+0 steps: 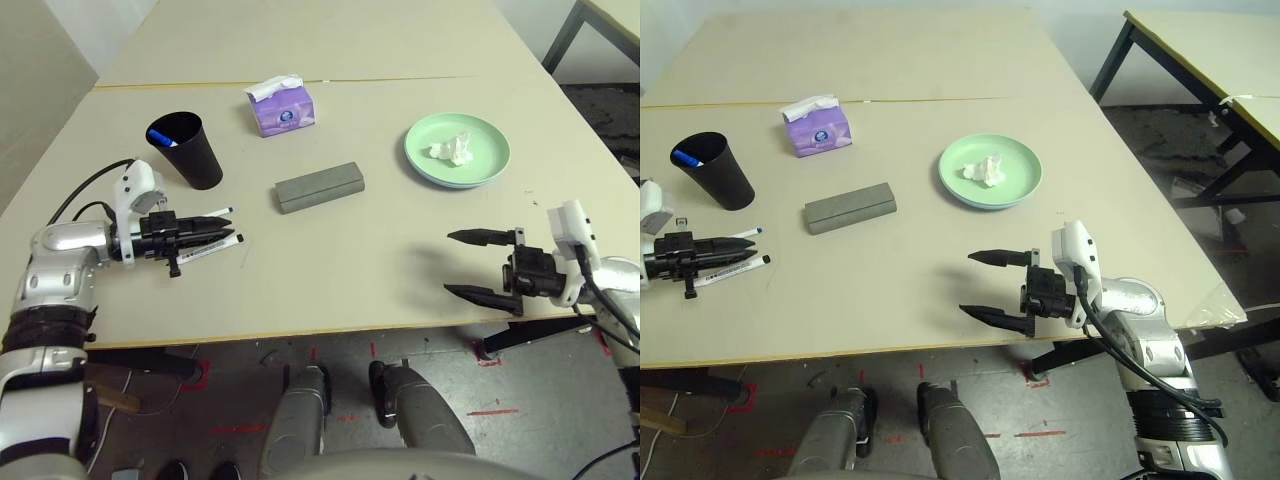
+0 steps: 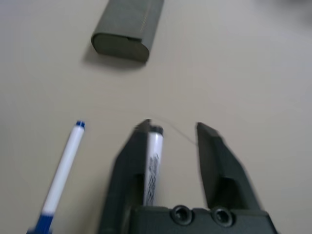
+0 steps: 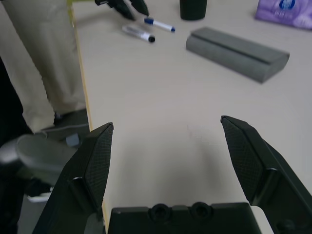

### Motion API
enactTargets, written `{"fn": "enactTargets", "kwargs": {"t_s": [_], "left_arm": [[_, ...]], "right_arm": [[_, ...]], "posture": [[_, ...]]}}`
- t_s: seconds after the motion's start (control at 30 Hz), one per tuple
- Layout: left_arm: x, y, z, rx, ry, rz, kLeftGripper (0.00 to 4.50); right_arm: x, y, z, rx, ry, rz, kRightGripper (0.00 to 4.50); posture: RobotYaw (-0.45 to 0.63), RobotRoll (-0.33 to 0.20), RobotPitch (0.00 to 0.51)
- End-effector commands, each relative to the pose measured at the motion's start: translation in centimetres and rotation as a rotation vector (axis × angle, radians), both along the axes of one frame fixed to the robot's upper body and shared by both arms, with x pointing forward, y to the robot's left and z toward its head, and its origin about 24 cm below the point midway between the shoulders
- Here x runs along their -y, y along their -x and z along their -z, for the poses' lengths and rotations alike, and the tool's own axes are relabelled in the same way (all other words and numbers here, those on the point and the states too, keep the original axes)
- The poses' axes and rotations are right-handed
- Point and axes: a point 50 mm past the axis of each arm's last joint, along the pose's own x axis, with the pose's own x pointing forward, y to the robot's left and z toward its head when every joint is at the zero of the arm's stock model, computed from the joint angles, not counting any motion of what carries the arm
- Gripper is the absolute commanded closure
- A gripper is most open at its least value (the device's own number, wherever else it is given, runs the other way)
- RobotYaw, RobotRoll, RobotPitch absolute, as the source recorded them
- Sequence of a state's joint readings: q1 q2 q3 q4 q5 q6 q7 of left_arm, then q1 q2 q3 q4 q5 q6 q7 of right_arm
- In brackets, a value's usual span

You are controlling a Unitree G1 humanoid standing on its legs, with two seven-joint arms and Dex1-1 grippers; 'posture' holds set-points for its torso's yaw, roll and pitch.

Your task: Organize and tidy the items on the table.

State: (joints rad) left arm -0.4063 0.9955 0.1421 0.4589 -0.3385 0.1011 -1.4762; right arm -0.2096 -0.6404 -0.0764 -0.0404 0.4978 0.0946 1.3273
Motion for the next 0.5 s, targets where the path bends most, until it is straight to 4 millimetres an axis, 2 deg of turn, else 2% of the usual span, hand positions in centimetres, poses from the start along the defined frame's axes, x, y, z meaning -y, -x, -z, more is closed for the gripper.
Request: {"fn": "enactTargets", "kwargs": {"t_s": [0.03, 0.13, 0.17, 0.33, 0.5], "left_arm": [[-0.6, 0.9, -2.2, -0.037, -0.108, 0.045, 1.21], [-1.0, 1.5, -4.3, -0.087, -0.227, 0.078, 0.15], [-1.0, 1.6, -5.1, -0.104, -0.267, 0.08, 0.06], [-0.4, 1.1, -7.4, -0.183, -0.419, 0.077, 0.06], [1.1, -0.3, -7.4, -0.213, -0.479, 0.122, 0.06]], "right_arm": [[-0.6, -0.1, -0.1, 0.001, -0.007, -0.02, 0.0], [-1.1, -0.3, 0.0, 0.002, -0.008, -0.043, 0.0], [-1.3, -0.3, -0.1, 0.006, -0.012, -0.054, 0.0], [-2.8, -0.4, -0.4, 0.036, -0.021, -0.141, 0.0], [-3.8, -0.2, -0.3, 0.055, 0.006, -0.199, 0.0]], "posture": [[-0.03, 0.0, 0.191], [-0.01, 0.0, 0.194], [-0.01, 0.0, 0.196], [-0.03, 0.0, 0.205], [-0.07, 0.0, 0.213]]}}
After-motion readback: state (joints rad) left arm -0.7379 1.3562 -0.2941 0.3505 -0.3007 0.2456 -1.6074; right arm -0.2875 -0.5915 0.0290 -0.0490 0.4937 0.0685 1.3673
